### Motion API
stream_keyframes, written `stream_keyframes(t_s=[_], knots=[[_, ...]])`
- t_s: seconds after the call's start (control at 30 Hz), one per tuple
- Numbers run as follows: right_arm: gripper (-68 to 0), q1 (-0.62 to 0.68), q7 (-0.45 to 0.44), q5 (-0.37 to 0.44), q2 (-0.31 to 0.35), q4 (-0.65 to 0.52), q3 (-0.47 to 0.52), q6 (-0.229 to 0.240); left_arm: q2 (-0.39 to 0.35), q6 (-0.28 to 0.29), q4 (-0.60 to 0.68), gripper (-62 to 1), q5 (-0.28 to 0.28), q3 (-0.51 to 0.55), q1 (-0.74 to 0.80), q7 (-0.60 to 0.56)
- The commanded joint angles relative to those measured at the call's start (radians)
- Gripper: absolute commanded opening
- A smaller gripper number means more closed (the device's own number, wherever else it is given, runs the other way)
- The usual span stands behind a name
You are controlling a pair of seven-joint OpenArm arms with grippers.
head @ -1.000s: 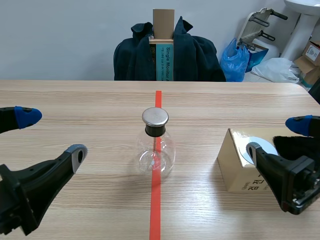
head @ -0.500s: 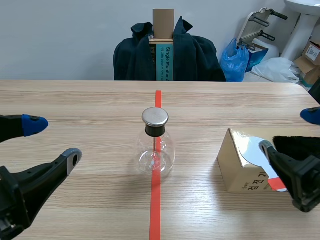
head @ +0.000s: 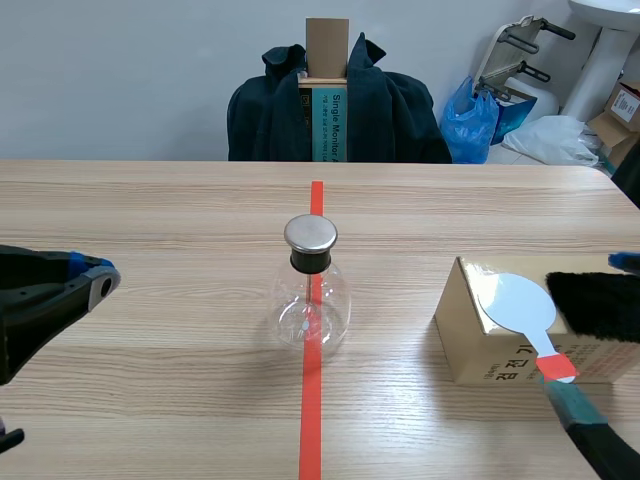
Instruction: Do the electroscope experiment.
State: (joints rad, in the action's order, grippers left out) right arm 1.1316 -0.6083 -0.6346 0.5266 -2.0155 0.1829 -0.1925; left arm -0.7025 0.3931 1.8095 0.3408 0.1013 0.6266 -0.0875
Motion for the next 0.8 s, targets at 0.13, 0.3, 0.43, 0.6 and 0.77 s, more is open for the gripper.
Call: stream_keyframes(t_s=[0.13,0.3,0.43,0.6,0.77], knots=[[-16.9,-0.048,0.012,-0.207,-0.042,0.137,-0.027,-0.156,-0.020,0.067,-0.132,-58.1,0.006,-0.093,-0.090,-0.115],[-17.0,-0.137,0.089,-0.328,-0.075,0.264,-0.076,-0.270,-0.025,0.079,-0.262,-58.1,0.002,-0.189,-0.184,-0.164],[-16.9,-0.241,0.185,-0.385,-0.089,0.360,-0.137,-0.320,-0.028,0.085,-0.335,-57.9,-0.002,-0.243,-0.230,-0.190],[-16.9,-0.339,0.290,-0.423,-0.089,0.449,-0.224,-0.381,-0.030,0.100,-0.353,-57.9,-0.001,-0.247,-0.230,-0.216],[-16.9,-0.415,0.375,-0.437,-0.089,0.508,-0.304,-0.412,-0.030,0.100,-0.353,-57.9,-0.001,-0.247,-0.231,-0.216]])
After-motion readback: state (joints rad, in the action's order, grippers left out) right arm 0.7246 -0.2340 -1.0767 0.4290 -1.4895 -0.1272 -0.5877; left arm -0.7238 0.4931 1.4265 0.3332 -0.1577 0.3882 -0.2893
